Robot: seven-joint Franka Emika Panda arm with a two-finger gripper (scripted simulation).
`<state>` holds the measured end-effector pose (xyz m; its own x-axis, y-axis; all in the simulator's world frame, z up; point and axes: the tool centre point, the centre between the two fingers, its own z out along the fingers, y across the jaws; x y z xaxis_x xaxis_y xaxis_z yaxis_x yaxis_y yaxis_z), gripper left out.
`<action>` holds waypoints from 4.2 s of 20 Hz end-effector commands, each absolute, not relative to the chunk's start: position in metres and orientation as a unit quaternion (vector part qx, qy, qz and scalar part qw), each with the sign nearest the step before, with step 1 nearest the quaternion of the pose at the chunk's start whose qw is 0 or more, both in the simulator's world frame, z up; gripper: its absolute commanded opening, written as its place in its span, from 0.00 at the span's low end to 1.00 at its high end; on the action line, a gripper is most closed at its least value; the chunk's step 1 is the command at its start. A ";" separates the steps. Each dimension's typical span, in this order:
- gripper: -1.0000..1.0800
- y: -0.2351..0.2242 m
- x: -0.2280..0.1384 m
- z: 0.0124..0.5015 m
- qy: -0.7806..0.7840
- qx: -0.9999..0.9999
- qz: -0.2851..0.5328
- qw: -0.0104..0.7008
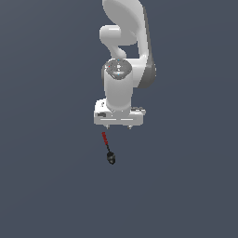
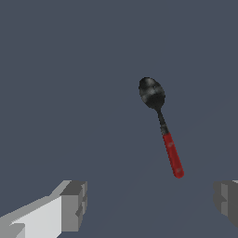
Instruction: Pick up the object and move it to a goal position.
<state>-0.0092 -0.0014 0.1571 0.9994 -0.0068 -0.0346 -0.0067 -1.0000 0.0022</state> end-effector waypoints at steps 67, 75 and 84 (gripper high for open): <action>0.96 -0.066 0.017 0.012 0.207 0.978 0.000 0.000; 0.00 -0.066 0.018 0.010 0.207 0.978 0.000 0.000; 0.00 -0.063 0.017 0.011 0.207 0.978 0.000 0.000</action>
